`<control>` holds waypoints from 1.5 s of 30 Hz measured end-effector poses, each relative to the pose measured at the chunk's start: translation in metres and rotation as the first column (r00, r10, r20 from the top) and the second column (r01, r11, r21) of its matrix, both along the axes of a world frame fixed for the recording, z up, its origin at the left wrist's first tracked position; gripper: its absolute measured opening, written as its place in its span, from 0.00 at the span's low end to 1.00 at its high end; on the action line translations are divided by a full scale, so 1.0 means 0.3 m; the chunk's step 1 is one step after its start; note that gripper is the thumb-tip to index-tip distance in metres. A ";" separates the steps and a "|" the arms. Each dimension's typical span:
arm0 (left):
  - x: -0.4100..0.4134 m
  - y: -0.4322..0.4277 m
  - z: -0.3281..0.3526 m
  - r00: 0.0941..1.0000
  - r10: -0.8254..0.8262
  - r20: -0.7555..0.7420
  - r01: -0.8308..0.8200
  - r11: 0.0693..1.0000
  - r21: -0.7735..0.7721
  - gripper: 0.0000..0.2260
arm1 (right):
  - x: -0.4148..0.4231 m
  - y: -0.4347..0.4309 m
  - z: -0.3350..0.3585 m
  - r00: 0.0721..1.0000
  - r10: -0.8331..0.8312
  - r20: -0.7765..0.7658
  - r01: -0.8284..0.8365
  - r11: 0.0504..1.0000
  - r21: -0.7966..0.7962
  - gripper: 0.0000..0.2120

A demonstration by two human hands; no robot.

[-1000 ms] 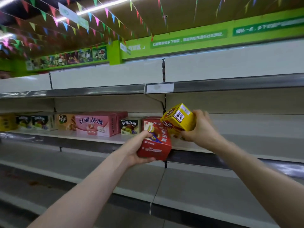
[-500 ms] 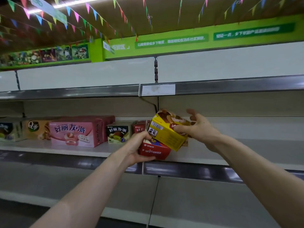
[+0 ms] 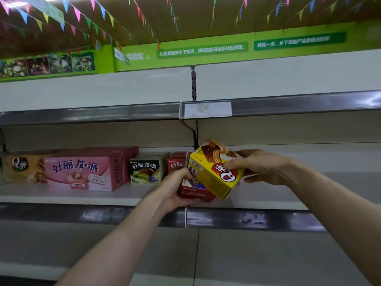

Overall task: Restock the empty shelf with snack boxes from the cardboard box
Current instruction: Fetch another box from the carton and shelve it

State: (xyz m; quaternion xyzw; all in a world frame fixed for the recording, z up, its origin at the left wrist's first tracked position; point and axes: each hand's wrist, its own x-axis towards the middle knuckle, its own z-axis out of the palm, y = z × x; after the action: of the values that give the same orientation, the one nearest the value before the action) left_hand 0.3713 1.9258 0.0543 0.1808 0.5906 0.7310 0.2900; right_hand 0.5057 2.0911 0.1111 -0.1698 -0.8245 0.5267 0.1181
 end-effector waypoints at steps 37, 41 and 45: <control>0.010 0.124 -0.036 0.899 -0.228 0.375 -0.056 0.788 0.613 0.28 | -0.069 0.105 -0.160 0.880 -0.400 -0.255 0.235 0.836 -0.496 0.14; 0.000 0.114 -0.028 0.929 -0.146 0.341 -0.039 0.875 0.483 0.26 | -0.082 0.092 -0.159 0.927 -0.326 -0.185 0.235 0.889 -0.393 0.07; -0.035 0.088 -0.027 0.949 -0.053 0.310 -0.073 0.922 0.381 0.23 | -0.073 0.119 -0.149 0.895 -0.373 -0.245 0.255 0.878 -0.406 0.28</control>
State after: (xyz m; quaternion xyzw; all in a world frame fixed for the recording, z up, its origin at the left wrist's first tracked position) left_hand 0.3608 1.9523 0.0463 0.1128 0.3814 0.8542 0.3348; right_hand 0.4839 2.1268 0.0664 -0.2353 -0.6437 0.6635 0.3000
